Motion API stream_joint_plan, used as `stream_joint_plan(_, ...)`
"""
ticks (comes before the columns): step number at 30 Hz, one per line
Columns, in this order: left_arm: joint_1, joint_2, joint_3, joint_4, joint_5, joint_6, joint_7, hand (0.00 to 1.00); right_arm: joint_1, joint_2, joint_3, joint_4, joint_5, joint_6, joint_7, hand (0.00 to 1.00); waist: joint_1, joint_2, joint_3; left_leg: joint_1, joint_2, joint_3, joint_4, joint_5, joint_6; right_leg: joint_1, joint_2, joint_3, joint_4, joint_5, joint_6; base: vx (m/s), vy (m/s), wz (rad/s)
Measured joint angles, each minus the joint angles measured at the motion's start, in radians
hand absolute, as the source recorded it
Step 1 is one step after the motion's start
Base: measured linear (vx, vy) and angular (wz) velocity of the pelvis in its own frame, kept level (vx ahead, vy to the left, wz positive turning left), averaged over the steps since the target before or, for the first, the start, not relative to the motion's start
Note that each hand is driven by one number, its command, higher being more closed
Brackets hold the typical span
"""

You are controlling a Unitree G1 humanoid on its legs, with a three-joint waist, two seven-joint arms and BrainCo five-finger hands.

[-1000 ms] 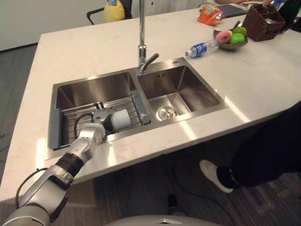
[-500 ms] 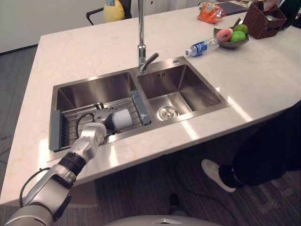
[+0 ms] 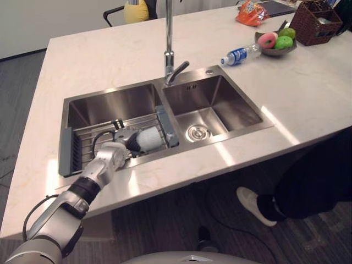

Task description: Walk over to the sink, pick up the cup, carry it to the dishwasher, place the cup inside the dishwasher, then close the dishwasher door

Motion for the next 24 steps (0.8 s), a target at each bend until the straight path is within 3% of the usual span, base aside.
stream_joint_plan(3, -0.013, 0.021, -0.048, -0.004, -0.089, -0.003, 0.079, 1.0, -0.004, 0.0, 0.0, 0.0, 0.0, -0.008, 0.003, 0.0, -0.003, 0.001, 0.001, -0.001, 0.0, -0.007, 0.0, 0.0, 0.0, 0.007, 0.0, -0.007, 0.0, -0.001, -0.001, -0.01, -0.018, 0.05)
stream_joint_plan(5, -0.011, 0.024, -0.051, -0.002, -0.195, -0.005, 0.176, 1.0, -0.004, 0.0, 0.0, 0.0, 0.001, -0.016, 0.007, 0.0, -0.007, 0.002, 0.003, -0.001, 0.0, -0.021, 0.001, 0.0, 0.001, 0.016, -0.002, -0.03, 0.0, -0.002, -0.002, -0.02, -0.033, 0.16)
stream_joint_plan(7, 0.013, 0.026, -0.021, -0.029, -0.339, -0.026, 0.333, 1.0, -0.004, 0.0, -0.001, -0.001, 0.011, -0.02, 0.022, 0.0, -0.006, 0.005, 0.012, 0.001, 0.0, -0.033, 0.003, 0.001, 0.001, 0.028, -0.004, -0.052, 0.001, -0.004, -0.004, -0.03, -0.031, 0.16)
stream_joint_plan(10, 0.112, 0.026, 0.072, -0.149, -0.412, -0.07, 0.463, 1.0, -0.002, 0.0, -0.004, -0.001, 0.033, -0.02, 0.022, 0.0, 0.002, -0.008, 0.021, -0.011, 0.0, -0.057, 0.003, 0.006, 0.003, 0.031, -0.005, -0.082, 0.001, -0.006, -0.007, -0.03, -0.038, 0.2)
stream_joint_plan(14, 0.191, 0.029, 0.216, -0.265, -0.414, -0.12, 0.512, 1.0, 0.004, 0.001, -0.043, -0.002, 0.04, -0.04, 0.012, 0.0, 0.045, -0.009, 0.024, -0.013, 0.0, -0.094, 0.007, 0.008, 0.004, 0.055, -0.007, -0.125, 0.001, -0.011, -0.016, 0.0, -0.027, 0.31)
stream_joint_plan(18, 0.197, 0.093, 0.403, -0.431, -0.453, -0.181, 0.546, 1.0, 0.009, -0.001, -0.164, -0.005, 0.04, -0.049, 0.002, 0.0, 0.102, -0.008, 0.023, -0.009, -0.001, -0.145, 0.013, 0.01, 0.006, 0.086, -0.013, -0.166, 0.026, -0.031, -0.02, -0.01, -0.01, 0.4)
stream_joint_plan(21, 0.196, 0.1, 0.515, -0.528, -0.581, -0.229, 0.589, 1.0, 0.009, 0.003, -0.253, 0.0, 0.035, -0.04, -0.001, 0.0, 0.146, -0.008, 0.017, -0.01, -0.008, -0.177, 0.009, 0.019, 0.008, 0.086, -0.027, -0.186, 0.079, -0.069, -0.015, -0.03, -0.008, 0.39)
stream_joint_plan(24, 0.195, 0.09, 0.539, -0.557, -0.696, -0.246, 0.605, 1.0, 0.009, 0.013, -0.313, 0.001, 0.027, -0.039, -0.001, 0.0, 0.163, -0.01, 0.013, -0.012, -0.013, -0.196, -0.001, 0.03, 0.009, 0.086, -0.036, -0.193, 0.107, -0.087, -0.008, -0.06, -0.021, 0.26)
